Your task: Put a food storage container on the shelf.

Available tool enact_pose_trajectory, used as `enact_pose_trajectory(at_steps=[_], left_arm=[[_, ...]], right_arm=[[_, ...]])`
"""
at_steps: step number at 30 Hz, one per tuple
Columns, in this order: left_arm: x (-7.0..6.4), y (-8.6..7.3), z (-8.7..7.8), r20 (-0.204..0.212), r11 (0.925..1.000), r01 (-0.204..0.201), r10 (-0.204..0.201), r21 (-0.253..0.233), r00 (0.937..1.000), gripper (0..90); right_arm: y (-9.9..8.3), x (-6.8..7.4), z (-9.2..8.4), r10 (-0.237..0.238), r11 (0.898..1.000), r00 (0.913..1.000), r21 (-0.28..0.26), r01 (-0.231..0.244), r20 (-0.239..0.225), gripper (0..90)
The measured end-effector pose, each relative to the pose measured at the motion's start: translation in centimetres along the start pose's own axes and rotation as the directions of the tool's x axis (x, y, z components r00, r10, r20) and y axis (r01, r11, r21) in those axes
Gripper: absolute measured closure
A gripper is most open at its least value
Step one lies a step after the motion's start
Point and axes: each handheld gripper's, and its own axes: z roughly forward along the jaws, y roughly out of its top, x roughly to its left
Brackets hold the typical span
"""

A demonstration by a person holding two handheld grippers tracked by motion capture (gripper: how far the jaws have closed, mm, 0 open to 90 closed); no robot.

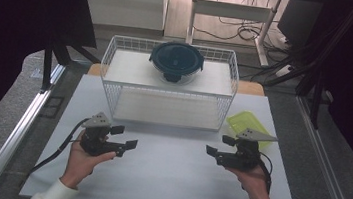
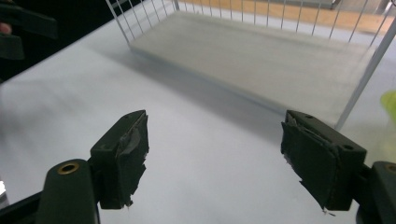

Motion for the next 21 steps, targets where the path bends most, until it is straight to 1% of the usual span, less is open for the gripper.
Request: enact_pose_trajectory(at_steps=[2,4,7,9,10,13,21], left_arm=[[-0.1,-0.8,0.3,0.014,0.9997,0.015,-0.015,0.020,0.9998,24.5],[-0.1,-1.3,0.7,0.006,0.9991,0.016,-0.017,0.039,0.9998,24.5],[0.2,-2.1,1.3,-0.009,0.9974,0.024,-0.024,0.068,0.9997,24.8],[0.4,-2.3,1.5,-0.019,0.9965,0.031,-0.029,0.078,0.9994,25.1],[0.5,-2.4,1.7,-0.019,0.9960,0.035,-0.033,0.082,0.9993,25.3],[0.6,-2.5,1.9,-0.022,0.9956,0.031,-0.030,0.088,0.9993,25.8],[0.7,-2.7,2.5,-0.014,0.9947,0.030,-0.029,0.098,0.9995,25.2]], right_arm=[[-1.0,-0.1,0.4,0.001,1.000,1.0000,0.020,-0.001,0.001,23.3],[-1.5,-0.2,0.6,-0.002,0.999,1.0000,0.036,0.002,-0.001,23.4],[-2.4,-0.2,1.0,0.009,0.998,0.9999,0.054,-0.009,-0.006,23.9],[-2.8,-0.1,1.2,0.001,0.997,1.0000,0.071,0.000,-0.005,24.0],[-2.9,0.0,1.4,-0.012,0.997,0.9999,0.082,0.012,0.000,24.0],[-3.0,0.1,1.5,-0.020,0.996,0.9998,0.086,0.019,0.004,24.2],[-2.9,-0.2,1.2,-0.013,0.997,0.9999,0.077,0.012,0.008,24.5]])
